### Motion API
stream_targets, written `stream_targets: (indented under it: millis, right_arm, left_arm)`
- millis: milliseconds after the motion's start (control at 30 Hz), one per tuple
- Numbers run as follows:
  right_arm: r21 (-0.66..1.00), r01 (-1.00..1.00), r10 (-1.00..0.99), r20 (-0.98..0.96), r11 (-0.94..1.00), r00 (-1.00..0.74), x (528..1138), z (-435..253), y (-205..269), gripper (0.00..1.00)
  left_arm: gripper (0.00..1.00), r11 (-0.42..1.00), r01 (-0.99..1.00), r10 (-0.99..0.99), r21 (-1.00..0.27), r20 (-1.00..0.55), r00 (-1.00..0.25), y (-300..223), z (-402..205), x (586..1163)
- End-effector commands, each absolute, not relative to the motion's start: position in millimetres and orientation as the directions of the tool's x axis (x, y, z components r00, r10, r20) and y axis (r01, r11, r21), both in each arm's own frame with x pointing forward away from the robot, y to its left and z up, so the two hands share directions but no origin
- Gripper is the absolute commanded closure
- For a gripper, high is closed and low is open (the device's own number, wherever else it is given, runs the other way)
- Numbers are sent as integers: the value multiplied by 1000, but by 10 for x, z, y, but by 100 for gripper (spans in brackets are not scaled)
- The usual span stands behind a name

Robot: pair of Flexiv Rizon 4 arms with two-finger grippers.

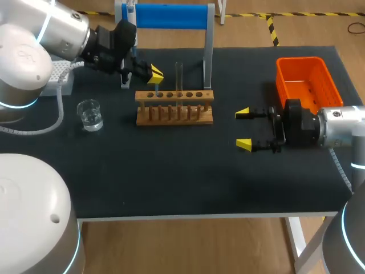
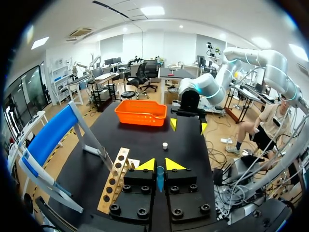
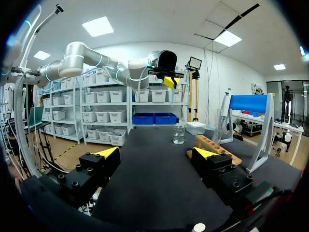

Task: Invert the test tube, pick up the pipette, mount the tip to pipette, aspirate from beaker and dispense into the tube, eject the tip, return the pipette, and cap with the stopper.

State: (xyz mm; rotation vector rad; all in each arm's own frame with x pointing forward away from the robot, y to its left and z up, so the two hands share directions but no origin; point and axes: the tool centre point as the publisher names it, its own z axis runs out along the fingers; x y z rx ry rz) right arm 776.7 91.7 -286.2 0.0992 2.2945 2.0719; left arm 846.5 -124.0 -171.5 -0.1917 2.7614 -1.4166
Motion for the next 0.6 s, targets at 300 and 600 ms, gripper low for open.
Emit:
stream_targets:
  millis: [300,600]
  right_arm:
    - [995,14,83,6,101,-997,7758,-2865,919,0]
    - [995,14,83,6,101,-997,7758,-2865,919,0]
  left_arm:
    - [100,576,-96,-122,-811,31,-992,-1359,-1658,8350]
    - [100,577,-91,-107,-811,35,-994,-1573,-1610,8165]
